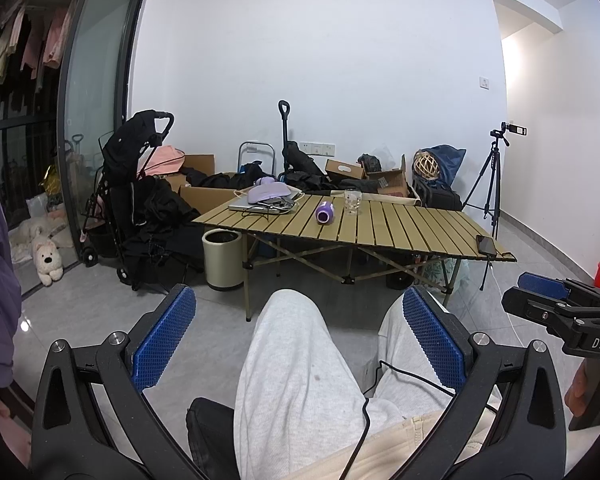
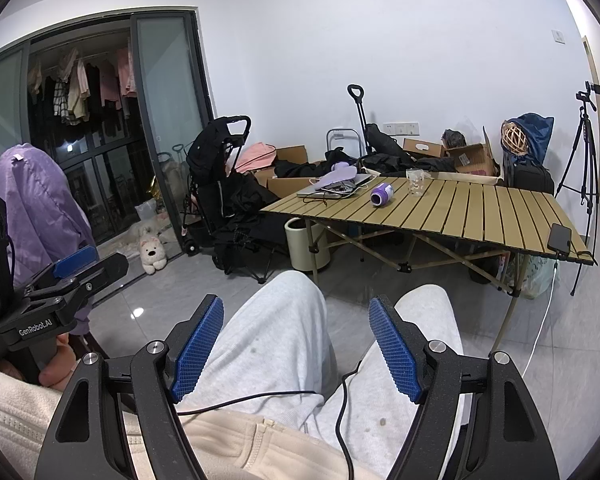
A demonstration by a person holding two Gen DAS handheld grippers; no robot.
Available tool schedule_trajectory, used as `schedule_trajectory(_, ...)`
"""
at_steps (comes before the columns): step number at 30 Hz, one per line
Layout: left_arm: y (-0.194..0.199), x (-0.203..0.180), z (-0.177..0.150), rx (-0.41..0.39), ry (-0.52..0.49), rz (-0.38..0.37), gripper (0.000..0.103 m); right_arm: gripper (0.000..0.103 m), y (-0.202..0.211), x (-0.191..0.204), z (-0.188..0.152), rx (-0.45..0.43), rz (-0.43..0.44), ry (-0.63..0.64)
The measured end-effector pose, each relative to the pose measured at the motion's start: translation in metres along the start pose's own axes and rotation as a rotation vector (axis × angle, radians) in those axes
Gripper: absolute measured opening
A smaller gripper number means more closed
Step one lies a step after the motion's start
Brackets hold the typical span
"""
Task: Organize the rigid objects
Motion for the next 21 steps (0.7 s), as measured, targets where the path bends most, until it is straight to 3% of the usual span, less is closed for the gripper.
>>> schedule_trajectory(21,-0.0014,0.0013,-0.0009,0.003,0.001,0.000,0.103,0.080,-0.0016,0.0019,-0.0033,0.002,0.001,-0.004)
Point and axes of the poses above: each gripper's, at about its wrist camera, not at the fingertips, and y roughly against the way its jaws point, x to its left, z to its top, the point moved 4 cm from there along -y, roughly the way its jaws point, and after that the axes turned 2 degrees about z, right-handed, at the moved point
